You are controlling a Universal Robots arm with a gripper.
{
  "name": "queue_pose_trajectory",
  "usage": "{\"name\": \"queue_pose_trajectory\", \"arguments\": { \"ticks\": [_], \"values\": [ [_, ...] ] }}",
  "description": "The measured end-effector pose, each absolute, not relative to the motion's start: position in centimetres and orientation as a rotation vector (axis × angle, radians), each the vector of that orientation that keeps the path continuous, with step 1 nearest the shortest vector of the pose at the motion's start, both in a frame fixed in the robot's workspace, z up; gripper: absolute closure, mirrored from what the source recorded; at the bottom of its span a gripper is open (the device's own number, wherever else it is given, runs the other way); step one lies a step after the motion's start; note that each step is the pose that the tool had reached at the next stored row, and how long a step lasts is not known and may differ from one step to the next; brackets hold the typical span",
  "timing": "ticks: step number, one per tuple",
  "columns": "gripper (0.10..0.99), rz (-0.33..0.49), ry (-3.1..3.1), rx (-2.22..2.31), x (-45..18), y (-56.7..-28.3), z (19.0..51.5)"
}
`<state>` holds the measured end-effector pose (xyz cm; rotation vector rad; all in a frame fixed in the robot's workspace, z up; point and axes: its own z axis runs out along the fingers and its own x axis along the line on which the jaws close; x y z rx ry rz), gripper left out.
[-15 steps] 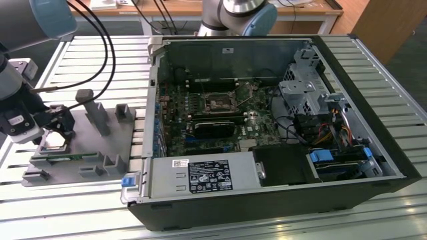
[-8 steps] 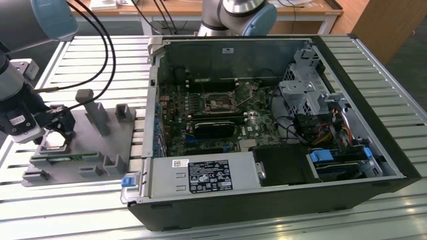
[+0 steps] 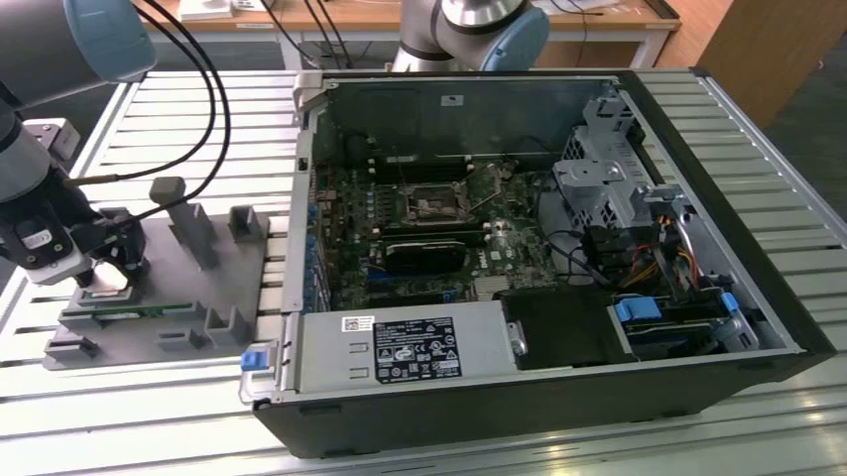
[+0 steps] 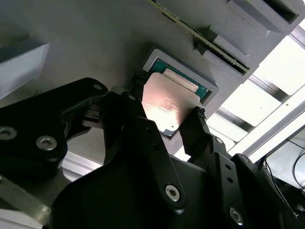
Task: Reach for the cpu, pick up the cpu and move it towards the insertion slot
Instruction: 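Pick up the cpu and move it towards the insertion slot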
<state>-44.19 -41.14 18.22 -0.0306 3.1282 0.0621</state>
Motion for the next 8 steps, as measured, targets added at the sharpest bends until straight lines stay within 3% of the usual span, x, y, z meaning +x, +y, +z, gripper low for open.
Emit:
{"name": "queue_pose_trajectory", "arguments": {
  "ticks": [8],
  "values": [
    [0.541, 0.063, 3.128, -0.031, -44.18, -41.13, 19.00]
  ]
}}
